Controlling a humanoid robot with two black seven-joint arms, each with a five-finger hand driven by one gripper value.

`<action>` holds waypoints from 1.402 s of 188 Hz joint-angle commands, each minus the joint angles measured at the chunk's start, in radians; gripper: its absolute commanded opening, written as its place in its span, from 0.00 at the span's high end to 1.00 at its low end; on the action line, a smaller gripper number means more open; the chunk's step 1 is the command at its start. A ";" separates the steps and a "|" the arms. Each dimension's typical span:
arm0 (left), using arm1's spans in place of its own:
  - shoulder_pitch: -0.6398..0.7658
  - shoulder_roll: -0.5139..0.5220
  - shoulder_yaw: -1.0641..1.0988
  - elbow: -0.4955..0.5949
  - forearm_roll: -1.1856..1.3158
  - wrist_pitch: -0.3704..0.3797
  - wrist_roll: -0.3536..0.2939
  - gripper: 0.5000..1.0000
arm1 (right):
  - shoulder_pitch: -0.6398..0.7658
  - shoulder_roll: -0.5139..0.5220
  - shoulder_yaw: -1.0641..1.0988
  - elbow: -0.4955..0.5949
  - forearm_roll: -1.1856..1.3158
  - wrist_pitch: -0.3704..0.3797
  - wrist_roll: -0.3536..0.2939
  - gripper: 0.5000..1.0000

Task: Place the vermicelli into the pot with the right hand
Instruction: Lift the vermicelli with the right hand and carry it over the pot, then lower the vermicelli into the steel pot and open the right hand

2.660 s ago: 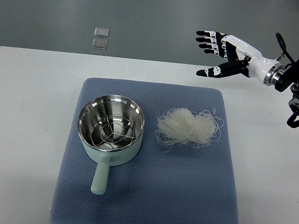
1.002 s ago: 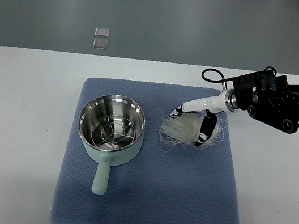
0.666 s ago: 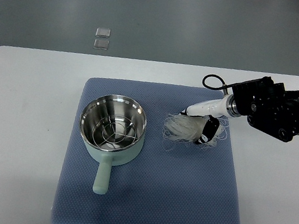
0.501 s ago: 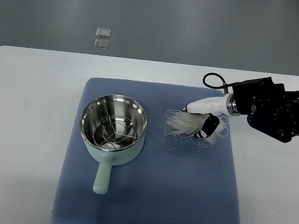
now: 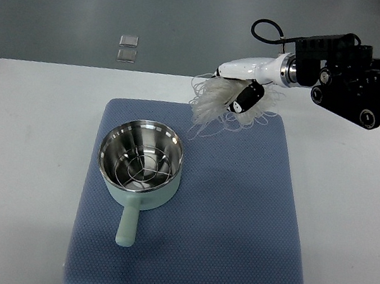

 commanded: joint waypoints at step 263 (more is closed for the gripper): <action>0.002 0.000 0.000 0.001 -0.002 0.001 0.000 0.00 | 0.071 0.184 0.021 0.062 0.231 0.040 0.034 0.20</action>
